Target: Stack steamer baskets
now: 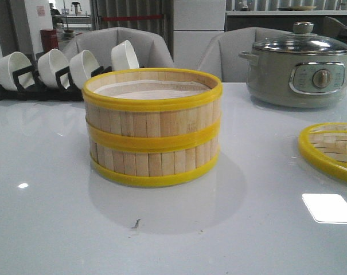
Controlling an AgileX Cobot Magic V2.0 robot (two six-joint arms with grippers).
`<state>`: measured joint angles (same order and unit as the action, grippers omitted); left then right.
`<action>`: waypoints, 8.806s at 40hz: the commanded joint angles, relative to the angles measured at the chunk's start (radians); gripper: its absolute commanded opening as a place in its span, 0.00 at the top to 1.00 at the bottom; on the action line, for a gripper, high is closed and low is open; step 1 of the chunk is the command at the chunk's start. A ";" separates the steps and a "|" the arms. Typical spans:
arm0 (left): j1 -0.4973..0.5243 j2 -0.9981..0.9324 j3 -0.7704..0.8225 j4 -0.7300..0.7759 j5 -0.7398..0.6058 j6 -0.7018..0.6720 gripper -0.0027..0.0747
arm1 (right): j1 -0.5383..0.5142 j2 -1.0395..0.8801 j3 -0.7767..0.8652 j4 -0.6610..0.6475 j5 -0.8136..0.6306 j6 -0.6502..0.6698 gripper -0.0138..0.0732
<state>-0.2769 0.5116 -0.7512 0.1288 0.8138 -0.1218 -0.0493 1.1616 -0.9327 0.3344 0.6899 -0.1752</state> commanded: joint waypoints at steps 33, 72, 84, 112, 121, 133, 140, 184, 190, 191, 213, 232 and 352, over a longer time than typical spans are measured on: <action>0.001 0.004 -0.028 0.002 -0.085 -0.010 0.83 | -0.125 0.249 -0.176 -0.045 -0.052 -0.033 0.48; 0.001 0.004 -0.028 0.002 -0.085 -0.010 0.83 | -0.155 0.670 -0.536 -0.167 0.165 -0.016 0.48; 0.001 0.004 -0.028 0.002 -0.085 -0.010 0.83 | -0.155 0.707 -0.538 -0.175 0.137 -0.016 0.48; 0.001 0.004 -0.028 0.002 -0.085 -0.010 0.83 | -0.150 0.744 -0.572 -0.175 0.164 0.016 0.78; 0.001 0.004 -0.028 0.002 -0.085 -0.010 0.83 | -0.138 0.745 -0.572 -0.175 0.177 0.016 0.77; 0.001 0.004 -0.028 0.002 -0.085 -0.010 0.83 | -0.121 0.745 -0.572 -0.175 0.185 0.016 0.78; 0.001 0.004 -0.028 0.002 -0.085 -0.010 0.83 | -0.116 0.745 -0.572 -0.175 0.189 0.016 0.78; 0.001 0.004 -0.028 0.002 -0.085 -0.010 0.83 | -0.059 0.736 -0.794 -0.236 0.366 0.016 0.36; 0.001 0.004 -0.028 0.002 -0.085 -0.010 0.83 | -0.060 0.736 -0.731 -0.254 0.336 0.017 0.36; 0.001 0.004 -0.028 0.002 -0.085 -0.010 0.83 | -0.061 0.736 -0.723 -0.254 0.332 0.017 0.36; 0.001 0.004 -0.028 0.002 -0.085 -0.010 0.83 | -0.082 0.752 -0.680 -0.257 0.318 0.051 0.45; 0.001 0.004 -0.028 0.002 -0.085 -0.010 0.83 | -0.082 0.752 -0.625 -0.257 0.268 0.051 0.45; 0.001 0.004 -0.028 0.002 -0.085 -0.010 0.83 | -0.081 0.810 -0.615 -0.255 0.222 0.061 0.48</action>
<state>-0.2769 0.5116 -0.7512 0.1288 0.8078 -0.1263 -0.1332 2.0097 -1.5268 0.0828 0.9388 -0.1136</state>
